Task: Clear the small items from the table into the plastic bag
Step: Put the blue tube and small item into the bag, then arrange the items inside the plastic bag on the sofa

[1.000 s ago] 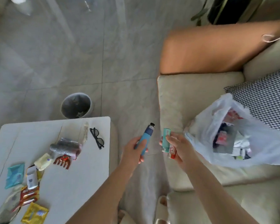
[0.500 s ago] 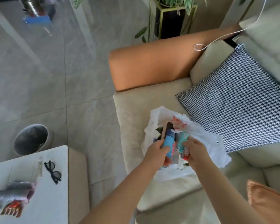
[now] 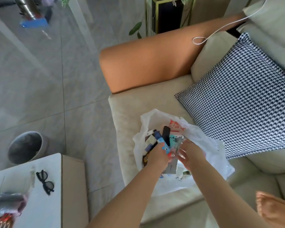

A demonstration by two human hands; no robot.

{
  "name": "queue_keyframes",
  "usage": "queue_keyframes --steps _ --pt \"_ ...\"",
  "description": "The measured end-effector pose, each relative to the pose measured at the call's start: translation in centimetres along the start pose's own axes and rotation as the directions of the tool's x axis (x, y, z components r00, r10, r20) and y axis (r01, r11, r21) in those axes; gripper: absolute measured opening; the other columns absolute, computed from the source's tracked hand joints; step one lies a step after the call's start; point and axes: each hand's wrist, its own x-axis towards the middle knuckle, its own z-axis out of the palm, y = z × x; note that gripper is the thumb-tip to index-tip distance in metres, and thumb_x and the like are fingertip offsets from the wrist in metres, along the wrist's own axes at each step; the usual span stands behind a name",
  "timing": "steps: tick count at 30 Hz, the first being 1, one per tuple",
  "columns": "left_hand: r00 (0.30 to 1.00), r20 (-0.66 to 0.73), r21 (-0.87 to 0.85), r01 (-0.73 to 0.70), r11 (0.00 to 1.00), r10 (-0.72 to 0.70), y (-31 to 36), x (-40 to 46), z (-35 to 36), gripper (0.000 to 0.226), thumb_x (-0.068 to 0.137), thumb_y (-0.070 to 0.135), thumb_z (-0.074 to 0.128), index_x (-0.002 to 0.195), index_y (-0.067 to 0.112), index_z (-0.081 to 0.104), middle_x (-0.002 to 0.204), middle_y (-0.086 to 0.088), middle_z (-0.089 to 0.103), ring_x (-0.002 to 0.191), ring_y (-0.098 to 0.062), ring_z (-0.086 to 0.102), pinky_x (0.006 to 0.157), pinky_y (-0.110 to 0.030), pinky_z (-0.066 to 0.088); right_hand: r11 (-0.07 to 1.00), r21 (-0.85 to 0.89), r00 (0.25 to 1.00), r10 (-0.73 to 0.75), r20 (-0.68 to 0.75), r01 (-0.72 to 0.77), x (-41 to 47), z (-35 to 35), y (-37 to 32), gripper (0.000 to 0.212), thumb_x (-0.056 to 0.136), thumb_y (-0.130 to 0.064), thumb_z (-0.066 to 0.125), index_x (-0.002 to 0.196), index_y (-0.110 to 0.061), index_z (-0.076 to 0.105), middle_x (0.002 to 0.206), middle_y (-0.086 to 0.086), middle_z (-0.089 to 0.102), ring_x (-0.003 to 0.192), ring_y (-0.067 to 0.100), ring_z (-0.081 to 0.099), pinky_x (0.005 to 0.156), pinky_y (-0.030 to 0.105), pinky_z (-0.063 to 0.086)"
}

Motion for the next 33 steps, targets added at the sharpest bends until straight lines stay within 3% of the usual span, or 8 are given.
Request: queue_keyframes --steps 4,6,11,15,22,25,27,33 --pt "0.997 0.030 -0.112 0.072 0.991 -0.069 0.8 -2.6 -1.1 0.014 0.094 0.003 0.048 0.093 0.016 0.054 0.088 -0.009 0.064 0.065 -0.013 0.057 0.059 -0.021 0.048 1.000 -0.021 1.000 0.016 -0.003 -0.016 -0.4 0.0 0.8 0.016 0.094 -0.003 0.042 0.107 -0.012 0.045 0.084 0.000 0.048 0.072 0.012 0.049 0.063 0.028 0.043" --pt "0.993 0.045 -0.139 0.114 0.984 -0.109 0.9 -3.9 -1.7 0.026 0.093 0.001 0.049 0.076 0.020 0.050 0.076 -0.004 0.056 0.066 -0.017 0.056 0.054 -0.019 0.046 0.999 -0.018 1.000 0.030 0.008 -0.029 -1.2 0.4 1.2 0.017 0.093 -0.004 0.046 0.109 -0.010 0.050 0.085 0.004 0.053 0.072 0.014 0.053 0.064 0.028 0.045" --pt "0.998 0.053 -0.035 0.030 0.999 -0.028 -1.3 -6.7 -3.4 0.023 0.089 0.006 0.044 0.077 0.024 0.051 0.080 -0.002 0.056 0.064 -0.016 0.053 0.055 -0.023 0.045 0.997 -0.075 0.997 -0.006 0.075 0.012 -5.2 2.3 2.2 0.014 0.091 0.004 0.048 0.096 -0.005 0.058 0.076 0.012 0.058 0.062 0.018 0.057 0.063 0.025 0.049" --pt "0.999 0.022 -0.139 0.027 0.990 -0.024 -3.8 -9.7 -5.8 0.021 0.094 0.012 0.044 0.090 0.030 0.053 0.086 0.003 0.061 0.072 -0.014 0.059 0.064 -0.024 0.050 0.879 -0.379 0.949 -0.216 0.229 0.291 -8.4 3.7 4.5 0.015 0.087 0.003 0.049 0.079 -0.005 0.059 0.074 0.018 0.057 0.070 0.026 0.054 0.071 0.037 0.046" --pt "0.992 -0.111 -0.085 0.043 0.995 -0.052 -12.3 -13.2 -11.6 0.016 0.094 0.017 0.046 0.092 0.030 0.055 0.088 0.006 0.060 0.067 -0.009 0.059 0.071 -0.027 0.051 0.693 -0.574 0.888 -0.232 0.396 0.437 -12.3 7.9 11.9 0.020 0.084 0.000 0.058 0.080 -0.018 0.063 0.070 -0.004 0.068 0.073 0.016 0.062 0.072 0.027 0.046" --pt "0.978 -0.189 -0.029 0.083 0.996 -0.087 -17.0 -14.6 -14.6 0.020 0.094 0.018 0.048 0.085 0.035 0.055 0.095 -0.002 0.066 0.071 -0.017 0.063 0.078 -0.032 0.053 0.473 -0.713 0.852 -0.207 0.481 0.518 -13.1 11.0 15.8 0.013 0.086 -0.012 0.059 0.083 -0.024 0.063 0.083 -0.007 0.068 0.082 0.012 0.064 0.078 0.021 0.045" --pt "0.971 -0.217 0.027 0.103 0.994 -0.095 -20.1 -15.4 -16.3 0.017 0.095 0.020 0.047 0.099 0.025 0.062 0.109 -0.008 0.068 0.088 -0.024 0.067 0.086 -0.033 0.053 0.348 -0.742 0.817 -0.180 0.548 0.573 -13.5 13.2 18.2 0.013 0.089 -0.015 0.055 0.086 -0.025 0.061 0.085 -0.011 0.065 0.082 0.009 0.062 0.071 0.009 0.041" --pt "0.938 -0.288 0.208 0.258 0.943 -0.193 -29.9 -19.1 -21.9 0.032 0.098 0.033 0.037 0.121 0.023 0.057 0.126 0.001 0.061 0.116 -0.015 0.057 0.097 -0.027 0.045 -0.054 -0.750 0.749 -0.046 0.661 0.659 -14.7 20.2 26.3 0.020 0.094 -0.024 0.049 0.104 -0.015 0.063 0.106 0.000 0.067 0.101 0.017 0.061 0.083 0.025 0.042"
